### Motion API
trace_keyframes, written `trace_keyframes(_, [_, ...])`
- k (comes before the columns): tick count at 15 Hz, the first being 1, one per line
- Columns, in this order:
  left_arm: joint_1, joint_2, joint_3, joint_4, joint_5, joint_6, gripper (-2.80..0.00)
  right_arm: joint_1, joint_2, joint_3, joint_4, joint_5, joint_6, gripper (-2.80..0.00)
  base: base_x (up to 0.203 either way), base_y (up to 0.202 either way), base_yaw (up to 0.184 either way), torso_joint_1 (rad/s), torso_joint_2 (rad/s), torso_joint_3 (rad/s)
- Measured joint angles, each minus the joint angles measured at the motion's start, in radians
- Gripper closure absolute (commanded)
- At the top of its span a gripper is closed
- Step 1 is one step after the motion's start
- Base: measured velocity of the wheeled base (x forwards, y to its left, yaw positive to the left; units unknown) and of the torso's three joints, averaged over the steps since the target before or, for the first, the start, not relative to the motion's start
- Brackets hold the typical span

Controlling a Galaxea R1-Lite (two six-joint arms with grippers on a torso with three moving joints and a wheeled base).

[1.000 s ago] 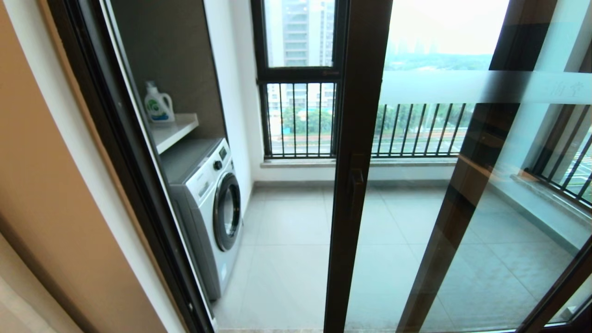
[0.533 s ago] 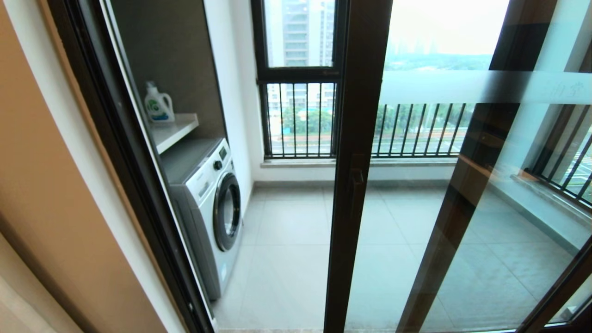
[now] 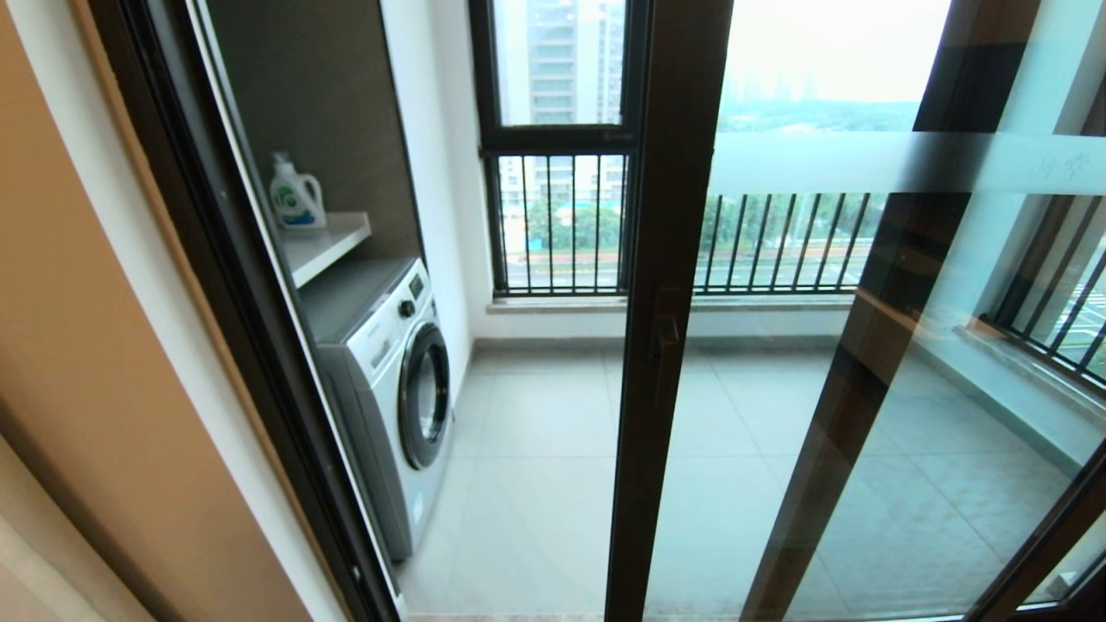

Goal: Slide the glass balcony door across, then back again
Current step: Open the slid door

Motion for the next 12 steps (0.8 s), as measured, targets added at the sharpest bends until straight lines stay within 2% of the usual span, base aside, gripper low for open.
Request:
trace_keyframes(5, [0.000, 0.000, 0.000, 0.000, 0.000, 0.000, 0.00, 0.203, 0.525, -0.195, -0.182, -0.007, 0.003, 0.00, 0.000, 0.000, 0.000, 0.000, 0.00, 0.000])
trace_keyframes(9, [0.000, 0.000, 0.000, 0.000, 0.000, 0.000, 0.00, 0.338, 0.869, -0.382, -0.218, -0.141, 0.005, 0.00, 0.000, 0.000, 0.000, 0.000, 0.00, 0.000])
trace_keyframes(12, [0.000, 0.000, 0.000, 0.000, 0.000, 0.000, 0.00, 0.390, 1.058, -0.502, -0.224, -0.218, 0.010, 0.00, 0.000, 0.000, 0.000, 0.000, 0.00, 0.000])
